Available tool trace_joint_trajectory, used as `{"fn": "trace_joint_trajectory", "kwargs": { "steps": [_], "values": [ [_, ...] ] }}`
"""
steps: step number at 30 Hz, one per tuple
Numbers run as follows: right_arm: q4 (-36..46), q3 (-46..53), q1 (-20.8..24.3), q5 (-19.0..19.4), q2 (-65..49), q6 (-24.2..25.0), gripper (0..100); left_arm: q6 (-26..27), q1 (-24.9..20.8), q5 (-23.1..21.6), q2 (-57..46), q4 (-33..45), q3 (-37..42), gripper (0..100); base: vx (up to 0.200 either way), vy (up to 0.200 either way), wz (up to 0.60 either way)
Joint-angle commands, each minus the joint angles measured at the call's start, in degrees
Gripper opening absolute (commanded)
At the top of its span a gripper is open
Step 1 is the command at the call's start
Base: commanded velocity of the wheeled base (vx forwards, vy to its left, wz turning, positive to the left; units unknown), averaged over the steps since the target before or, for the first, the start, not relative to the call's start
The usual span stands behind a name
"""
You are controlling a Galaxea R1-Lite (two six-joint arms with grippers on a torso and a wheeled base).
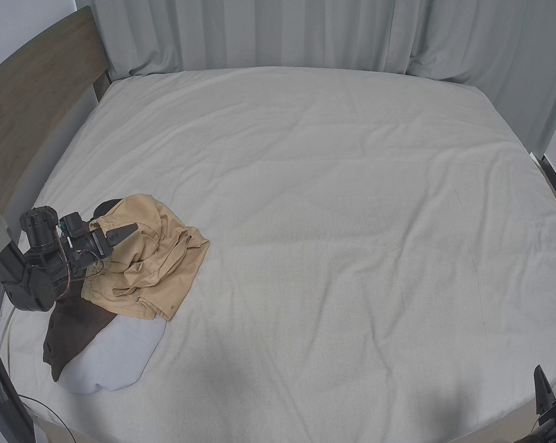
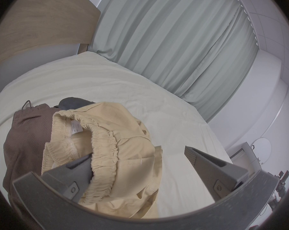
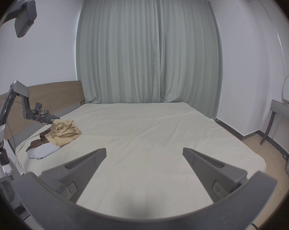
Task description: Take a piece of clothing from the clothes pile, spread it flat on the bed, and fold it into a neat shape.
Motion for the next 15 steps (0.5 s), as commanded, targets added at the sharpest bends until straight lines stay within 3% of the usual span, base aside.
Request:
{"fn": "trace_joint_trajectory", "kwargs": {
  "steps": [1,2,15],
  "values": [
    [-0.01,1.01,0.0,0.03,-0.49,0.02,100,-0.07,0.11,0.1,0.21,-0.61,0.14,100,0.0,0.0,0.0],
    [-0.01,1.01,0.0,0.03,-0.49,0.02,100,-0.07,0.11,0.1,0.21,-0.61,0.14,0,0.0,0.0,0.0],
    [-0.01,1.01,0.0,0.03,-0.49,0.02,100,-0.07,0.46,-0.6,0.48,-1.67,1.02,0,0.0,0.0,0.0]
  ]
}}
